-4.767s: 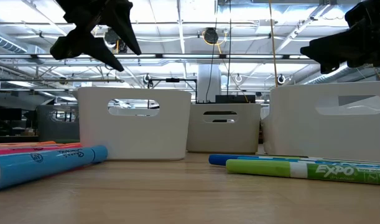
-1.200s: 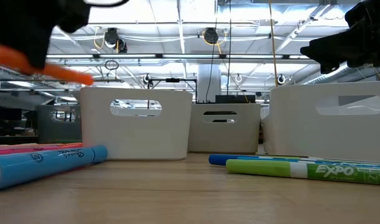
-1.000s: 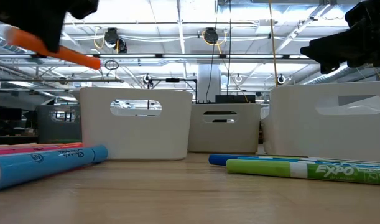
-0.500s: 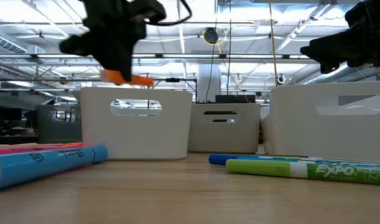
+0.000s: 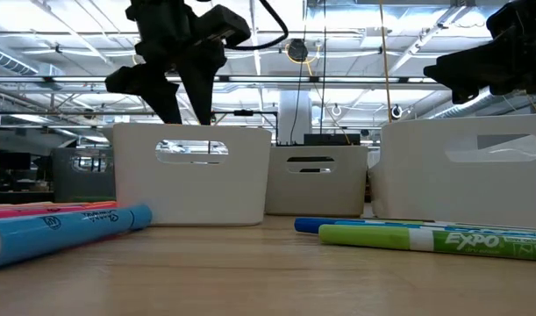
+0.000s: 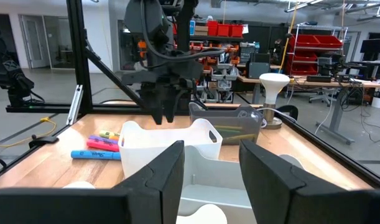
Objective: Pick & Place Markers
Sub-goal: Put the left orange highlighter into the left white bin, then put the green highlighter into the left white bin, then put the orange highlighter into the left white bin
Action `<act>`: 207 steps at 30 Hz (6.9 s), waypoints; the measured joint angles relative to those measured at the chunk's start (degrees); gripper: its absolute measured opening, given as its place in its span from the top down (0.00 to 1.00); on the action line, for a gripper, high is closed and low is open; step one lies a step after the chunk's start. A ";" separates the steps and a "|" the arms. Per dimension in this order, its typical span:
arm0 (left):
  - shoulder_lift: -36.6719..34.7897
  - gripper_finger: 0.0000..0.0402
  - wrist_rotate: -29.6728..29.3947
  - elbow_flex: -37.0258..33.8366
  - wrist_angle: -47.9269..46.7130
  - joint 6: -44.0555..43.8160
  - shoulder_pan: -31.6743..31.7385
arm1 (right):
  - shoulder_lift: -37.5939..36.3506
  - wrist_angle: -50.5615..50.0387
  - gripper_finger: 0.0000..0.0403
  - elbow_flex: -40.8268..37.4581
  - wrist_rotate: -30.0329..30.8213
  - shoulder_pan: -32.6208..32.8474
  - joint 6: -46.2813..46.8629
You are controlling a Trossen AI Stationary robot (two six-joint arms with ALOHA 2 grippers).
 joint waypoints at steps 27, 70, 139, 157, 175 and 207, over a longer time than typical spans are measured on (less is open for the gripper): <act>0.00 0.40 3.11 -0.02 -14.48 -25.33 -22.17 | 0.01 0.00 0.65 -0.02 0.00 -0.02 0.00; 15.93 0.42 9.61 -2.29 -4.72 -28.11 -29.24 | 0.00 0.02 0.65 0.00 0.00 0.00 0.00; -6.19 0.81 -1.97 -1.90 2.29 4.87 -3.42 | 0.02 0.02 0.65 -0.02 -0.01 0.00 0.00; -6.29 0.69 0.63 -1.90 1.57 8.45 -4.61 | 0.01 0.02 0.65 0.00 0.00 0.00 0.00; -5.08 0.69 -3.93 -2.23 1.64 -28.97 -25.05 | 0.02 0.02 0.65 -0.02 -0.02 -0.02 0.00; 9.88 0.36 1.62 -2.43 6.34 -32.75 -22.65 | 0.02 0.04 0.65 0.00 0.00 0.00 0.00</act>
